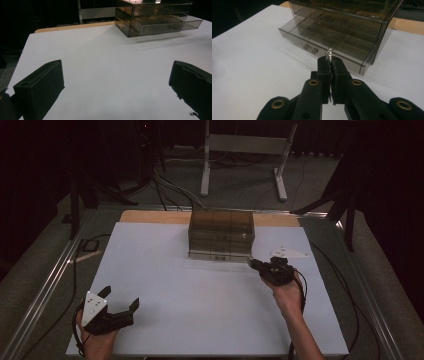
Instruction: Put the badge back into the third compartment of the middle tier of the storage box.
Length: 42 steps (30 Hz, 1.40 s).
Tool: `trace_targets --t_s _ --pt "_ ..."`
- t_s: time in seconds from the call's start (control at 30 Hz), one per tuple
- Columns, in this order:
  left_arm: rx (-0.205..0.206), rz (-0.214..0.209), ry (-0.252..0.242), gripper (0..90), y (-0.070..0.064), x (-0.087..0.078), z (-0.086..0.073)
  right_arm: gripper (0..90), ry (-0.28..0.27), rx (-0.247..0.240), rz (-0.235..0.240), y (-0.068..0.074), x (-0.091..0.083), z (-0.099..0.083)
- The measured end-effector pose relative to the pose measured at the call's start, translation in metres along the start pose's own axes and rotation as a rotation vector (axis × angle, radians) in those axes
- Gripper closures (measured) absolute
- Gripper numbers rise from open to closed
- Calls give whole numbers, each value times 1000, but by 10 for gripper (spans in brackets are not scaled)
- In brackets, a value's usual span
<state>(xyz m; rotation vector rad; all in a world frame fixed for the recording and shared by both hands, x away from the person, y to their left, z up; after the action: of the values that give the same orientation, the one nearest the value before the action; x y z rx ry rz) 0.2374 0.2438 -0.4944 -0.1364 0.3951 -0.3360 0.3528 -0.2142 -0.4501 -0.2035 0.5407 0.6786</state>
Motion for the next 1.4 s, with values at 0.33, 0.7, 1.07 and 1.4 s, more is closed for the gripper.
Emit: trace_targets --t_s 0.33,0.7,1.07,1.4 --pt "0 0 0 7 0 0 0 878 -6 -3 -12 -4 4 11" --pt "1 1 2 7 -1 0 0 877 -17 22 -19 -11 12 14" --pt "0 1 3 7 0 0 0 877 -30 38 -19 -12 18 21" --pt "-2 1 3 7 1 0 0 876 -25 45 -19 -13 28 25"
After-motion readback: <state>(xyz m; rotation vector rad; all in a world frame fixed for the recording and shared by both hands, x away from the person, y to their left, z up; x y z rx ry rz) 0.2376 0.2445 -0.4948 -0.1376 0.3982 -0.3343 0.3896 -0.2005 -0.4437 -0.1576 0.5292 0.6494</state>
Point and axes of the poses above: each handheld gripper's, and its own axes: x roughly forward along the jaws, z roughly out of its top, y roughly to its left, the point moved 3 cm from there along x, roughly forward along the jaws, and after that the axes turned 11 degrees about -x, right-handed, at the moved point
